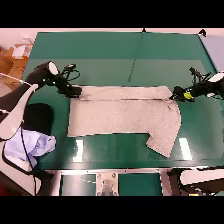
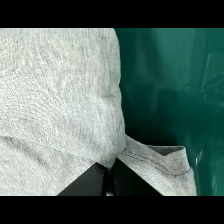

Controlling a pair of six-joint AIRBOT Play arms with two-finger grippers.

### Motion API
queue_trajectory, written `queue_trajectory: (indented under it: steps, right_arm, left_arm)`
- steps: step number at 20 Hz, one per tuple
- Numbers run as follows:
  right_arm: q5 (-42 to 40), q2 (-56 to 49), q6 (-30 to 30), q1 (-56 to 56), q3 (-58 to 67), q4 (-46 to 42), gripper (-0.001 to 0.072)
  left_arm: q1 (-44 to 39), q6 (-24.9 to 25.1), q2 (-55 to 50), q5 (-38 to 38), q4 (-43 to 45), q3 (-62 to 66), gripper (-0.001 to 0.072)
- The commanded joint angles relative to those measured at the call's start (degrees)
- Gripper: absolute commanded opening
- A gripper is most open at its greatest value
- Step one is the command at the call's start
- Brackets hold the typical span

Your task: Fold the shirts.

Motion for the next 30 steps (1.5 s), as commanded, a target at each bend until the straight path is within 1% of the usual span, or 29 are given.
queue_trajectory:
  steps: [1, 3, 4, 5, 7, 10, 12, 14, 15, 17, 19, 22, 24, 25, 27, 28, 30]
  right_arm:
    - [4.0, 0.1, 1.0, -0.2, 1.1, -0.9, 0.0232]
    - [9.7, 1.1, 5.2, -1.7, 3.2, -4.9, 0.0234]
    - [11.4, 2.3, 6.9, -2.9, 3.1, -6.8, 0.0233]
    - [12.8, 4.1, 7.3, -4.2, 2.3, -7.7, 0.0232]
    - [13.5, 9.0, 7.3, -7.0, -2.4, -7.8, 0.0231]
    - [8.6, 18.4, 8.1, -13.2, -13.6, -7.8, 0.0230]
    - [4.9, 23.5, 9.3, -16.6, -20.0, -7.2, 0.0230]
    - [2.0, 27.4, 10.7, -18.4, -24.8, -5.2, 0.0230]
    - [1.0, 28.6, 10.7, -18.6, -26.4, -3.7, 0.0230]
    - [0.4, 29.5, 10.7, -18.6, -28.1, -1.2, 0.0230]
    - [0.3, 29.5, 10.7, -18.6, -28.7, 0.5, 0.0230]
    - [-0.6, 29.5, 10.7, -18.5, -28.8, 2.2, 0.0229]
    - [-1.5, 29.5, 10.7, -18.5, -28.8, 2.3, 0.0229]
    - [-2.3, 29.5, 10.7, -18.5, -28.9, 2.5, 0.0229]
    - [-4.0, 29.5, 10.7, -18.5, -28.9, 3.1, 0.0229]
    - [-5.0, 29.5, 10.7, -18.5, -28.9, 3.6, 0.0229]
    - [-6.3, 29.5, 10.7, -18.5, -28.9, 4.4, 0.0229]
  left_arm:
    - [0.0, -1.9, 0.1, -7.0, 1.4, 2.1, 0.0612]
    - [0.0, -5.5, 0.7, -16.4, 5.4, 6.4, 0.0612]
    - [0.0, -6.6, 1.4, -19.3, 6.7, 7.3, 0.0612]
    - [0.0, -8.0, 2.7, -21.2, 7.4, 7.1, 0.0612]
    - [0.0, -10.6, 6.2, -23.6, 7.4, 3.2, 0.0611]
    - [0.0, -14.1, 15.6, -21.9, 7.4, -10.7, 0.0611]
    - [0.0, -16.9, 24.6, -18.4, 7.4, -23.1, 0.0611]
    - [0.0, -22.2, 34.5, -11.9, 6.2, -35.5, 0.0612]
    - [0.0, -24.5, 39.3, -8.0, 3.8, -41.2, 0.0612]
    - [0.0, -26.9, 47.1, 0.1, -3.5, -51.0, 0.0613]
    - [0.0, -26.9, 51.3, 7.5, -12.2, -58.9, 0.0613]
    - [0.0, -26.4, 51.3, 18.2, -22.0, -66.3, 0.0612]
    - [0.0, -25.2, 51.2, 25.6, -27.2, -69.0, 0.0612]
    - [-0.1, -24.8, 51.2, 28.1, -29.1, -69.6, 0.0612]
    - [0.0, -24.7, 50.8, 30.9, -32.7, -70.2, 0.0611]
    - [-0.4, -23.4, 49.9, 31.5, -34.9, -70.3, 0.0611]
    - [-4.9, -22.0, 46.4, 34.5, -39.3, -70.3, 0.0610]
